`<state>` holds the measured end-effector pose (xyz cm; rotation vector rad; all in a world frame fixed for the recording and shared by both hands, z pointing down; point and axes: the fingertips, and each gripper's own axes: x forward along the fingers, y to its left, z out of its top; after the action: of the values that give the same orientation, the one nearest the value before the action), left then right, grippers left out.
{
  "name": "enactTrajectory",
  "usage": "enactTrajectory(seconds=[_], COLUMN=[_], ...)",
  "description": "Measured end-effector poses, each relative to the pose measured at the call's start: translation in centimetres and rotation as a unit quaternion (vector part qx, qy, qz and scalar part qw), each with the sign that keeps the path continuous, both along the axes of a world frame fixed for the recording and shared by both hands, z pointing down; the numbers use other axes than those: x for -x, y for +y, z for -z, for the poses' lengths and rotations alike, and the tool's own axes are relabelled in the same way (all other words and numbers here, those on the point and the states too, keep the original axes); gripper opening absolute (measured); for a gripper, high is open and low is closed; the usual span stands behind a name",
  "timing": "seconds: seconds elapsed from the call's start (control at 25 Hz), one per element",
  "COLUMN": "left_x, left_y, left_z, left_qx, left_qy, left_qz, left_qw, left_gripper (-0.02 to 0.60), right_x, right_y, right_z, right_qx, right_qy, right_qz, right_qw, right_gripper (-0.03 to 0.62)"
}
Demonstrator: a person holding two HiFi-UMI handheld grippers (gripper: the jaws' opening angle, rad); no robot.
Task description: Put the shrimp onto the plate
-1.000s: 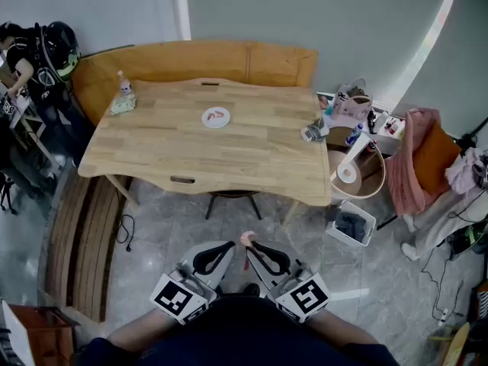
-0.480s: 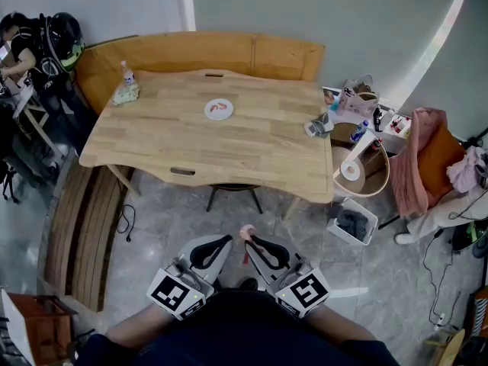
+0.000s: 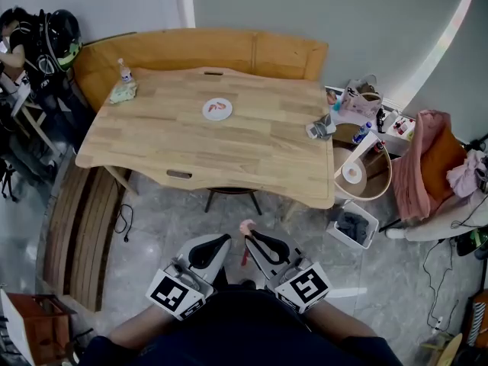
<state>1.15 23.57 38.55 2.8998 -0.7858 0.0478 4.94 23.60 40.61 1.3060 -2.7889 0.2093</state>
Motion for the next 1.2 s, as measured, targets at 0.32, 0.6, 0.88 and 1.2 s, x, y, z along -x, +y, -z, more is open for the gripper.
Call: enactTrajectory(seconds=[0.32,0.6,0.88,1.2], left_x=[0.9,1.9,4.2,6.4], left_y=[-8.0,-15.6,-23.0,-28.4], left_z=[-0.1,0.5,1.2,1.8], left_qx=[-0.003,-0.001,0.003,0.004], left_qy=[0.014,0.009,0.017,0.020], left_qz=[-0.014,-0.041,-0.058,-0.065], left_qw=[0.9998,0.9991,0.9981,0.9977], left_gripper=[-0.003,-0.003,-0.003,-0.003], right_x=[1.0,2.5,4.4,6.2], right_y=[-7.5,-15.1,-22.3,-28.4], right_z=[-0.2,-0.4,-0.5,0.3], right_qx=[-0.001,0.004,0.015,0.010], right_qy=[0.011,0.007,0.013,0.019], right_qz=[-0.019,-0.038,-0.058,-0.066], right_qw=[1.000,0.999,0.998,0.998], right_gripper=[0.052,0.052,0.052,0.052])
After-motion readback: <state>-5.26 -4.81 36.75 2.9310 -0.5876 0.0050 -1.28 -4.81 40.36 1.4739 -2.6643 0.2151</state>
